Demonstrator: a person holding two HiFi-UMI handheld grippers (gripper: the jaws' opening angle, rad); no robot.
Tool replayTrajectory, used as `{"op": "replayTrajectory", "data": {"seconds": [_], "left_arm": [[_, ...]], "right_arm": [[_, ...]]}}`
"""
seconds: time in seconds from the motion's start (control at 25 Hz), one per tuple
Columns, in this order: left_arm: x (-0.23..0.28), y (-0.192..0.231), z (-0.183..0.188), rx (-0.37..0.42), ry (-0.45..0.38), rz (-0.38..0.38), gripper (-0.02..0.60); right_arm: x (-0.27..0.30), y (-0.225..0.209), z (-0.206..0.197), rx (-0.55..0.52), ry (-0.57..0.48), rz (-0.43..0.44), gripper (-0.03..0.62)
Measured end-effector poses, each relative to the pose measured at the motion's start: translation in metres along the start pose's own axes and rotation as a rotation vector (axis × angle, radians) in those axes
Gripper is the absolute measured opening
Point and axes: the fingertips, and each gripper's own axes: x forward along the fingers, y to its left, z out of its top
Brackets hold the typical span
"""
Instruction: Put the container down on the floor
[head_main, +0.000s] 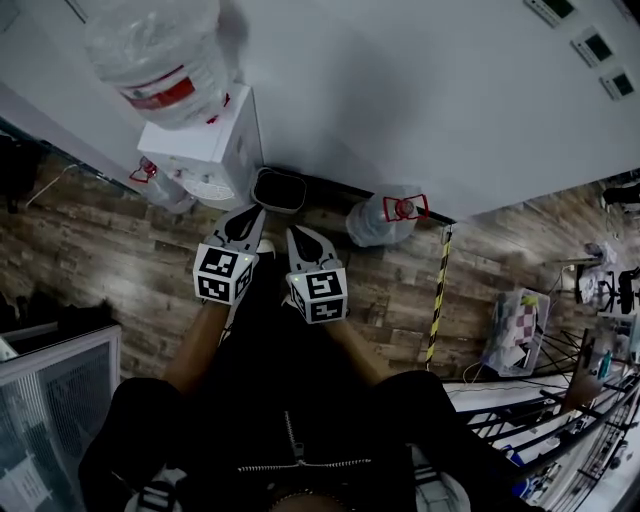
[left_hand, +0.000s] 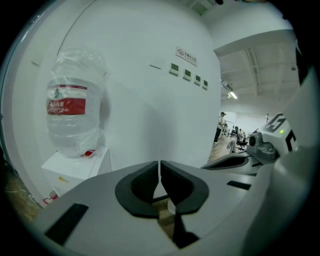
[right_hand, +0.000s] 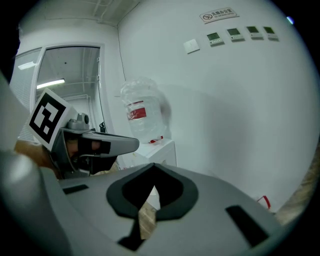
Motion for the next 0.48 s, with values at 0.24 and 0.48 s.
{"op": "replayTrajectory", "data": {"seconds": [0.24,0.48], "left_arm": [[-0.001,0.004,-0.009,-0.014,0.009,-0.005,0.026],[-0.001,0.005,-0.015,-0.03,0.017,-0.01,0.026]], "right_arm": [[-0.005,0.005,-0.009,0.004,0.018,0.0,0.009],[-0.006,0.009,-0.014,-0.008,0.036,0.009,0.009]]}}
